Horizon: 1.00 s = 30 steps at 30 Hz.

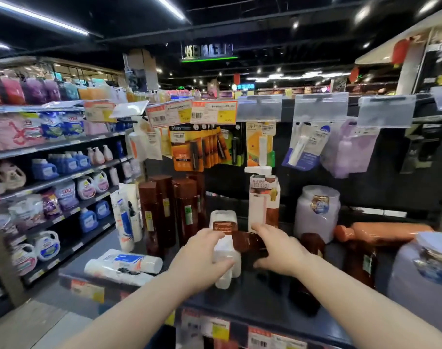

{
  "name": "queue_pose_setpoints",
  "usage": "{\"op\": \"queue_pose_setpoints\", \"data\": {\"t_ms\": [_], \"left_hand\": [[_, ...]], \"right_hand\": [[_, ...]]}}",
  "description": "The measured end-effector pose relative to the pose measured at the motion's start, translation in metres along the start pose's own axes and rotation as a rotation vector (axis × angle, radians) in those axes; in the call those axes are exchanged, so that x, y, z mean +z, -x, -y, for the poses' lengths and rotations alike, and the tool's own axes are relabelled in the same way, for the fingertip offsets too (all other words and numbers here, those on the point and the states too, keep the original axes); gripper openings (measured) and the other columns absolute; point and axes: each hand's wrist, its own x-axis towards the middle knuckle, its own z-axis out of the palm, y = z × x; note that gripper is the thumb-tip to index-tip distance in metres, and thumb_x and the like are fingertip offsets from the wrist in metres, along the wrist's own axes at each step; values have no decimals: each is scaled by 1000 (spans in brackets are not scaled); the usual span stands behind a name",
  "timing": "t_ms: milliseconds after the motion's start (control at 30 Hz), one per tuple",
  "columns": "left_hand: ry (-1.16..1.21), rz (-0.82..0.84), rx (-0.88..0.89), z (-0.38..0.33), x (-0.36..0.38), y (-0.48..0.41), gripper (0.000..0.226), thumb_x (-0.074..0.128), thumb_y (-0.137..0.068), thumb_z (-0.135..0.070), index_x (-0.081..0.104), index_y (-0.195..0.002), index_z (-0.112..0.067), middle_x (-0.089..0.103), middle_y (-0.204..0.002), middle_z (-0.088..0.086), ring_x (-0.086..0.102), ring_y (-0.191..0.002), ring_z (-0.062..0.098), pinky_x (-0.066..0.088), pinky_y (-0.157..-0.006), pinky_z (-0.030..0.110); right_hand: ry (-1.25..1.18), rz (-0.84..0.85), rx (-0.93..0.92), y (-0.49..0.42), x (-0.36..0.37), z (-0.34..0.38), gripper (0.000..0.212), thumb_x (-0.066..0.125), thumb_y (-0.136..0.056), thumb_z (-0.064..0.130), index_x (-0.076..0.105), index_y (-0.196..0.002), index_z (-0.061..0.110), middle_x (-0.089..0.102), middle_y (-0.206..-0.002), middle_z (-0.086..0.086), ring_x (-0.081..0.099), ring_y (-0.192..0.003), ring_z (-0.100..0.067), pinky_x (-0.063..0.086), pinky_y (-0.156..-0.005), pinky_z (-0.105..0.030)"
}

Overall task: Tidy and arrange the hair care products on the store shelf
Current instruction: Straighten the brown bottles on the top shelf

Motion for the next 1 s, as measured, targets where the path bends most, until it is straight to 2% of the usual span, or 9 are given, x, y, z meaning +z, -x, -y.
{"op": "queue_pose_setpoints", "data": {"t_ms": [133, 200, 367, 500, 667, 733, 800, 900, 1000], "left_hand": [[73, 8, 42, 1, 8, -11, 59, 56, -84, -45, 38, -137, -26, 38, -141, -9, 37, -130, 11, 34, -108, 30], [101, 19, 50, 7, 10, -15, 59, 57, -84, -45, 39, -136, -26, 40, -141, -9, 38, -130, 11, 35, -108, 31], [158, 19, 116, 20, 5, -23, 55, 60, -83, -41, 44, -132, -23, 47, -133, -6, 43, -124, 11, 36, -105, 28], [335, -42, 178, 25, -10, -27, 48, 63, -82, -36, 48, -127, -26, 49, -119, -11, 47, -115, 6, 36, -97, 21], [792, 47, 201, 26, -33, -29, 52, 72, -72, -36, 51, -120, -31, 65, -110, -6, 62, -104, 8, 49, -96, 34], [877, 51, 175, 32, -41, -25, 52, 76, -69, -30, 49, -112, -36, 66, -107, -10, 64, -99, 3, 51, -91, 27], [848, 3, 146, 40, -46, -19, 65, 80, -67, -25, 40, -118, -38, 60, -107, -15, 63, -94, -3, 51, -84, 19], [615, -185, 123, 56, -47, -11, 87, 81, -59, -40, 30, -129, -38, 49, -115, -16, 56, -99, 0, 49, -86, 21], [588, -243, 122, 69, -45, -8, 64, 77, -68, -34, 36, -116, -43, 52, -110, -23, 54, -103, -2, 44, -81, 12]], "right_hand": [[-51, -148, -11, -1, 17, -6, 59, 63, -83, 33, 38, -136, 27, 50, -138, 1, 48, -126, -21, 44, -100, -40], [-118, -191, -13, 3, 15, -11, 53, 60, -85, 34, 41, -134, 28, 53, -135, 3, 52, -123, -19, 45, -100, -36], [-618, -478, 160, 9, -33, -13, 40, 59, -87, 40, 58, -119, 16, 64, -107, 5, 61, -99, -16, 47, -88, -31], [-959, -419, 80, 15, -73, 23, 24, 53, -90, 42, 67, -89, 22, 73, -90, 5, 68, -85, -14, 53, -75, -31], [-945, -327, -49, 7, -82, 83, 29, 49, -94, 37, 66, -104, 16, 74, -100, -2, 70, -93, -16, 56, -83, -33], [-961, -303, -49, 0, -75, 100, 26, 49, -93, 36, 65, -103, 18, 73, -100, -1, 69, -92, -15, 56, -82, -32], [-969, -302, -53, -8, -68, 115, 21, 51, -91, 39, 63, -101, 25, 72, -96, 4, 69, -88, -10, 56, -75, -27], [-914, -378, -28, -21, -56, 135, 18, 59, -85, 45, 60, -94, 30, 69, -87, 10, 67, -80, -6, 53, -66, -22], [-755, -406, -3, -33, -44, 151, 34, 65, -74, 55, 57, -93, 29, 64, -83, 10, 63, -78, -7, 53, -67, -25]]}}
